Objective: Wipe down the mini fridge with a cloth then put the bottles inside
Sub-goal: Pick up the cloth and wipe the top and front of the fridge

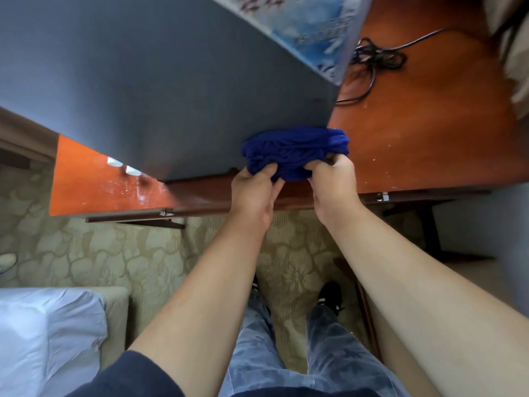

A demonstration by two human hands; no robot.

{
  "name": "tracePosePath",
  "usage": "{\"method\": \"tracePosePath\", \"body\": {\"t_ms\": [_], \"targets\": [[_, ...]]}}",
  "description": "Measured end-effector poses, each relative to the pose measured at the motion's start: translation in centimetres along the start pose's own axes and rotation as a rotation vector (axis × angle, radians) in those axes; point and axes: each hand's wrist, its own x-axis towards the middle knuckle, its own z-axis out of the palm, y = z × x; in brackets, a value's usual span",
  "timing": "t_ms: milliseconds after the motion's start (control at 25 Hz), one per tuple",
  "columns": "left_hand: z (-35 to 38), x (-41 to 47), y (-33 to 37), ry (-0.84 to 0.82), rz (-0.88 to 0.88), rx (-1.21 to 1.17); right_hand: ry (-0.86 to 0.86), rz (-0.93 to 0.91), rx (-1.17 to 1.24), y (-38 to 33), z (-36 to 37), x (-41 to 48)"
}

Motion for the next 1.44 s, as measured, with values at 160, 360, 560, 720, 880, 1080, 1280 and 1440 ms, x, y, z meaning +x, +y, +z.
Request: {"method": "tracePosePath", "body": {"t_ms": [160,360,560,720,880,1080,1280,1440], "targets": [[4.3,-2.7,-0.7,0.011,0.055,-0.081,-0.089,-0.262,-0.202,-4.3,-4.3,0.0],[5.3,-6.8,2.3,-0.01,0.257,-0.087,-0.27,-0.435,-0.331,-9.7,-5.5,-2.4],[5.1,-11.4,8.0,0.011,0.481,-0.068,-0.204,-0.627,-0.313,-14.4,-3.1,-6.8],[4.2,-14.0,12.8,0.004,0.636,-0.023,-0.109,-0.754,-0.287,-17.0,-0.3,-10.0],[2.3,-15.2,16.2,-0.031,0.73,0.049,-0.046,-0.785,-0.253,-17.7,2.4,-13.0],[-1.9,-15.9,21.8,0.098,0.881,0.083,-0.135,-0.974,-0.408,-21.6,8.5,-17.7],[-8.4,-14.8,31.0,0.356,1.178,0.634,-0.203,-1.166,-0.794,-24.0,15.2,-18.9],[-10.4,-15.2,34.7,0.214,1.055,0.97,-0.066,-1.093,-0.868,-24.1,17.5,-18.3]]}}
